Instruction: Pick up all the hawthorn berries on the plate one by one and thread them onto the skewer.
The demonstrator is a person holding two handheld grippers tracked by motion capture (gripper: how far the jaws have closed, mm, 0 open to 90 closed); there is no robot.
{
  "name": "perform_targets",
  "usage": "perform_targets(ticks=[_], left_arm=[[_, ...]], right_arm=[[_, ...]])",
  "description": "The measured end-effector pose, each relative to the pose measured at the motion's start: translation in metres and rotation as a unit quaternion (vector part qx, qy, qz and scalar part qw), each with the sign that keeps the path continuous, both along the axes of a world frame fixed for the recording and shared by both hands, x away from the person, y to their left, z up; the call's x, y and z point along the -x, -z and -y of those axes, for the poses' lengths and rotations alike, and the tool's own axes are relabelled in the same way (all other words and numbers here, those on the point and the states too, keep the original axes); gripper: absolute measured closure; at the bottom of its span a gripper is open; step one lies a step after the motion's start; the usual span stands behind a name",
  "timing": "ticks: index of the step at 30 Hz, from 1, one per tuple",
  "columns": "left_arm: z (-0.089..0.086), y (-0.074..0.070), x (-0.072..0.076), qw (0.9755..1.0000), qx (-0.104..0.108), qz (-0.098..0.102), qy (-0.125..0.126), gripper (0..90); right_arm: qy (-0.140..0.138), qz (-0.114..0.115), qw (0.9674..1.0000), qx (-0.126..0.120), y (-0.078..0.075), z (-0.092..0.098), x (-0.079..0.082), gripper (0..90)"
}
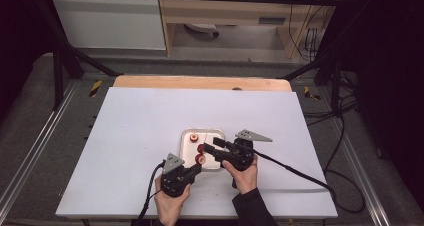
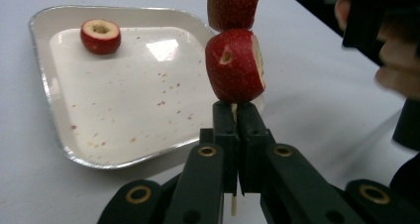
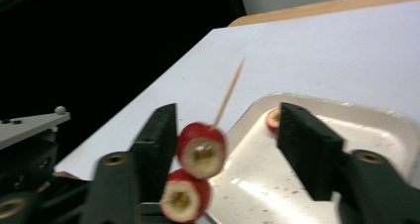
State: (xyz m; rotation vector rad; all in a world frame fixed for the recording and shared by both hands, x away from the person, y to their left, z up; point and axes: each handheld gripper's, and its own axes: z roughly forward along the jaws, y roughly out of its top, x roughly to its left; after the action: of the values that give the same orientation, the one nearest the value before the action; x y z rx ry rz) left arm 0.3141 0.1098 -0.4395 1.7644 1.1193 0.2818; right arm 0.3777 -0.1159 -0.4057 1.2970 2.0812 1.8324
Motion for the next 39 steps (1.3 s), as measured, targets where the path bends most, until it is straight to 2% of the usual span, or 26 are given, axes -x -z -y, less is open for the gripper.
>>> perform_targets(ticks=[5, 8, 13, 15, 20, 24, 30, 34, 36, 38, 39], left_arm=[[-0.013, 0.000, 0.004, 0.9994, -0.031, 0.007, 0.010, 88.3], [-0.022, 0.000, 0.006, 0.9989, -0.044, 0.011, 0.014, 88.3], [-0.035, -0.001, 0.008, 0.9977, -0.062, 0.015, 0.022, 88.2], [-0.040, -0.001, 0.009, 0.9974, -0.066, 0.018, 0.023, 88.2], [-0.050, -0.003, 0.011, 0.9972, -0.069, 0.018, 0.021, 88.1], [-0.056, -0.003, 0.012, 0.9968, -0.075, 0.019, 0.022, 88.0], [-0.062, -0.001, 0.012, 0.9970, -0.073, 0.016, 0.021, 88.0], [-0.064, 0.000, 0.012, 0.9968, -0.075, 0.019, 0.020, 88.0], [-0.066, 0.001, 0.012, 0.9971, -0.072, 0.016, 0.019, 88.0], [-0.067, 0.002, 0.012, 0.9972, -0.071, 0.015, 0.018, 88.1], [-0.067, 0.002, 0.012, 0.9972, -0.071, 0.015, 0.018, 88.0]], right_arm=[[-0.003, 0.005, 0.9984, 0.056, -0.005, 0.009, -0.008, 21.3], [-0.009, 0.000, 0.9947, 0.103, -0.005, 0.013, -0.013, 15.0], [-0.032, -0.015, 0.9882, 0.149, -0.003, 0.016, -0.018, 11.1], [-0.038, -0.021, 0.9850, 0.167, -0.003, 0.016, -0.021, 10.3], [-0.058, -0.024, 0.9714, 0.229, -0.005, 0.011, -0.030, 8.9], [-0.073, -0.031, 0.9635, 0.256, -0.007, 0.003, -0.037, 8.8], [-0.087, -0.032, 0.9543, 0.284, -0.011, -0.012, -0.049, 8.8], [-0.093, -0.032, 0.9503, 0.295, -0.013, -0.023, -0.059, 9.7], [-0.096, -0.034, 0.9498, 0.296, -0.014, -0.028, -0.063, 10.1], [-0.099, -0.035, 0.9473, 0.303, -0.015, -0.034, -0.067, 10.5], [-0.098, -0.034, 0.9476, 0.302, -0.014, -0.036, -0.070, 10.8]])
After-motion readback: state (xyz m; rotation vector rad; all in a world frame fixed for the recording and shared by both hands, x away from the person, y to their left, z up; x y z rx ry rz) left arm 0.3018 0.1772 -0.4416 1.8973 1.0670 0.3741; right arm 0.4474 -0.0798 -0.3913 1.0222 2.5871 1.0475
